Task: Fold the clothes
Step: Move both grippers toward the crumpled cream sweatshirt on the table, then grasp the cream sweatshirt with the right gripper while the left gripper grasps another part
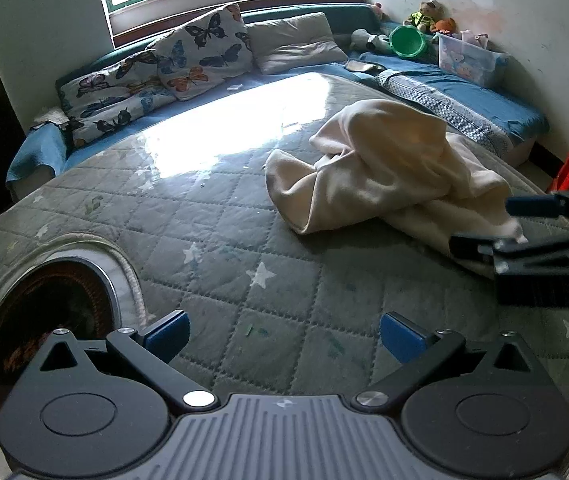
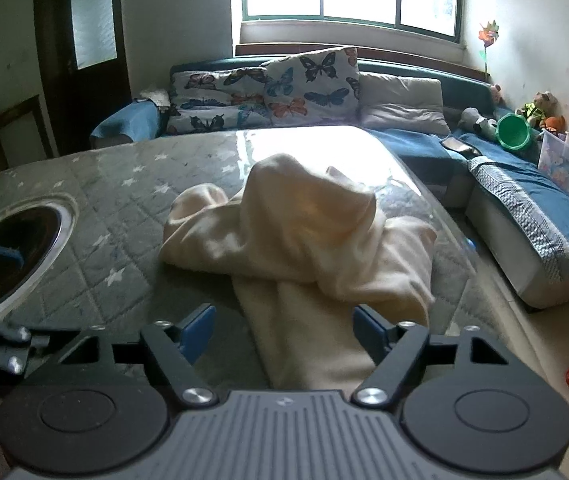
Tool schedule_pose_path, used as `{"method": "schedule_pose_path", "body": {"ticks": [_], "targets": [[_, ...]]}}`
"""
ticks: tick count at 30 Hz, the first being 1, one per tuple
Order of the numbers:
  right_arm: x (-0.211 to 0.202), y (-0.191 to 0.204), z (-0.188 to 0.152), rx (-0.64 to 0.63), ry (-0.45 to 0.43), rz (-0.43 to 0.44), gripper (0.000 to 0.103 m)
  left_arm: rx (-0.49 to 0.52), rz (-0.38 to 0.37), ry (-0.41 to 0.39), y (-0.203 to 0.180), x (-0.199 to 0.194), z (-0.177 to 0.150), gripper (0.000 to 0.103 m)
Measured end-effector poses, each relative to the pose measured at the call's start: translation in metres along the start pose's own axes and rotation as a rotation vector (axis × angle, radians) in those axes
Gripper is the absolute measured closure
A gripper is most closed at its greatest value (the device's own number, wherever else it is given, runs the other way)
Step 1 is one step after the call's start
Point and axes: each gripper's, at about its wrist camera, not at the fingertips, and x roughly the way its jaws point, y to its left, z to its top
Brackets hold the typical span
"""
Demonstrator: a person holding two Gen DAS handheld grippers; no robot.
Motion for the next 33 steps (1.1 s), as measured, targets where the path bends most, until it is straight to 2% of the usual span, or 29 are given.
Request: {"method": "schedule_pose_path", "body": {"ticks": [14,20,23,25,28,33], "targets": [[0.045,-0.027,0.048,0.034,-0.033,-0.042,0.032,-0.009,0.01,0.015,0.007,0.005,0.0,0.0],[0.069,-0.032,0.054,0.04,-0.007,-0.022,0.041,-0.01,0.013,0.018,0.011,0.006,-0.002,0.0],[0.076,-0.033,0.054,0.05,0.006,0.008,0.059,-0.008,0.014,0.019,0.013,0.006,-0.003,0.0],[0.077,-0.032,0.054,0.058,0.005,0.024,0.077,-0.008,0.016,0.02,0.015,0.006,-0.005,0.0],[0.072,-0.03,0.054,0.051,-0.013,0.028,0.09,-0.012,0.021,0.022,0.019,0.006,-0.007,0.0],[0.048,-0.019,0.052,0.023,-0.067,0.075,0.096,-0.028,0.029,0.018,0.029,0.004,-0.009,0.0]]}}
